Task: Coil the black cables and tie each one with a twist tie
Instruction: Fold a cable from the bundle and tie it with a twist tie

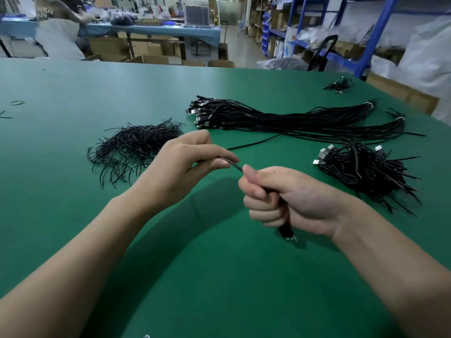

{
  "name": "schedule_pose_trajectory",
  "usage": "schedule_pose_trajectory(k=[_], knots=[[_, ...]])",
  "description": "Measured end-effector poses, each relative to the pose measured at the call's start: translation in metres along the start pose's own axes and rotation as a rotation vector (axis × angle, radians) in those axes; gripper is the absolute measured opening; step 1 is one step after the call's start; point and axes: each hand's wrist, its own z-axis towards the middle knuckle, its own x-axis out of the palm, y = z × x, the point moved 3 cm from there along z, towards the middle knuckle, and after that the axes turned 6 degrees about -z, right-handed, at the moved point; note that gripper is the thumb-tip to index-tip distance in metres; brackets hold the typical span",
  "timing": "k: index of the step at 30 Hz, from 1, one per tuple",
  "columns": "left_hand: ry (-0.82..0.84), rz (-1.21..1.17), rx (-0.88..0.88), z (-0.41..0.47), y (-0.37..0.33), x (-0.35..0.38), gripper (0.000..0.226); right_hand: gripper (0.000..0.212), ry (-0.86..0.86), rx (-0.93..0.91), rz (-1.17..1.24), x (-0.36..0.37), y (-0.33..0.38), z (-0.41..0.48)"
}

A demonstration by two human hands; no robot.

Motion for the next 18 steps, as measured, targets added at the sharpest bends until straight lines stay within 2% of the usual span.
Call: schedule_pose_trajectory(k=[3, 5, 7, 9, 11, 14, 18], knots=[[-0.018, -0.06, -0.062, -0.001, 0.003, 0.009, 0.032, 0.036, 0.056, -0.109, 0.209, 0.004, 0.013, 0.001], [0.057, -0.096, -0.09, -0.005, 0.001, 0.024, 0.033, 0.031, 0.049, -0.21, 0.306, 0.008, 0.025, 0.004], [0.122, -0.143, -0.105, -0.009, -0.006, 0.04, 0.036, 0.028, -0.044, -0.305, 0.356, 0.012, 0.033, 0.013], [0.121, -0.166, -0.095, -0.01, -0.012, 0.05, 0.034, 0.028, -0.219, -0.378, 0.363, 0.012, 0.034, 0.021], [0.14, -0.141, -0.094, -0.01, -0.014, 0.053, 0.031, 0.03, -0.41, -0.421, 0.28, 0.008, 0.031, 0.027], [0.213, -0.055, -0.108, -0.013, -0.01, 0.051, 0.022, 0.032, -0.664, -0.401, -0.037, -0.003, 0.029, 0.028], [0.184, 0.06, -0.079, -0.013, -0.012, 0.042, 0.023, 0.034, -0.887, -0.389, -0.403, -0.015, 0.028, 0.024]])
